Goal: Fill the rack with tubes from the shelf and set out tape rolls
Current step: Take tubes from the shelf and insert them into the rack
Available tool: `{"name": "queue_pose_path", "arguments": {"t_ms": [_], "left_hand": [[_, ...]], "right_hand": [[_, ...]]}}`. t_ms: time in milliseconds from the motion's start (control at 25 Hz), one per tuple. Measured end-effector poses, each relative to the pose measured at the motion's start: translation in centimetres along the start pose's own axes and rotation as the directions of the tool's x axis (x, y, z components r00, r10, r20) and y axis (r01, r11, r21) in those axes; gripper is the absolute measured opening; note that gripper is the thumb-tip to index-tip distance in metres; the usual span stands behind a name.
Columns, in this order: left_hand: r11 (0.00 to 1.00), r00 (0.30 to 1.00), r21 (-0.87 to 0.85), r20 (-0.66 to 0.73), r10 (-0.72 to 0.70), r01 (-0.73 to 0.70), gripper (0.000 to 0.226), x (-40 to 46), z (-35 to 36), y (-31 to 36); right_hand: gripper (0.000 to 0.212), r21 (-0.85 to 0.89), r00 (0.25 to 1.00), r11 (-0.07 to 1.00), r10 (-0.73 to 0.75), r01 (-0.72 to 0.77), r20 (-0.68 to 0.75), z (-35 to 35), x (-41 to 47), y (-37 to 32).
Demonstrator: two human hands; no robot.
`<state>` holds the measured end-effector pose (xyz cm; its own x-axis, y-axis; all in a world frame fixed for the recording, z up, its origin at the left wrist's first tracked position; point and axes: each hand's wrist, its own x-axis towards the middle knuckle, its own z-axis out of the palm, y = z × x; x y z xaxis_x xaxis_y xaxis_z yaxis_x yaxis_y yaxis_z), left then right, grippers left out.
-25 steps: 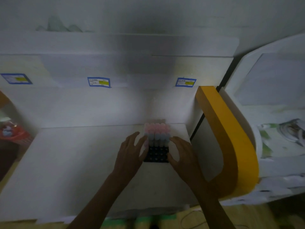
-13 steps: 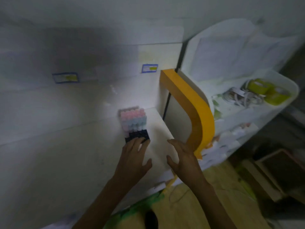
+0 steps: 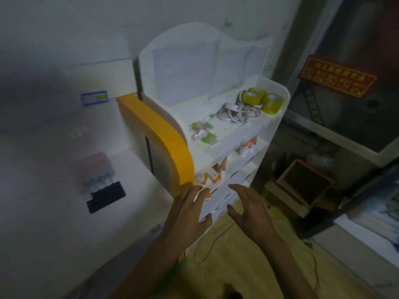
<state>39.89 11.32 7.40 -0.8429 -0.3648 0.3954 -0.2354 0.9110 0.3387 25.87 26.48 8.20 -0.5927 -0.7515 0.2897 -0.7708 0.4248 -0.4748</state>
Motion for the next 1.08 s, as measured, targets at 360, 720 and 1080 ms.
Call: {"name": "queue_pose_path", "arguments": {"t_ms": [360, 720, 1080], "left_hand": [[0.991, 0.993, 0.079, -0.051, -0.106, 0.11, 0.063, 13.8, 7.0, 7.1], [0.942, 0.938, 0.111, -0.184, -0.292, 0.316, 0.058, 21.3, 10.1, 4.9], [0.832, 0.836, 0.131, -0.204, -0.509, 0.539, 0.063, 26.6, 12.0, -4.0]], "right_hand": [[0.052, 0.07, 0.999, 0.997, -0.043, 0.04, 0.031, -6.2, 8.6, 14.9], [0.053, 0.121, 0.971, 0.978, -0.189, 0.172, 0.147, -3.9, 21.0, 21.7], [0.052, 0.162, 0.876, 0.909, -0.414, 0.384, 0.247, 2.7, 34.4, 22.2]]}}
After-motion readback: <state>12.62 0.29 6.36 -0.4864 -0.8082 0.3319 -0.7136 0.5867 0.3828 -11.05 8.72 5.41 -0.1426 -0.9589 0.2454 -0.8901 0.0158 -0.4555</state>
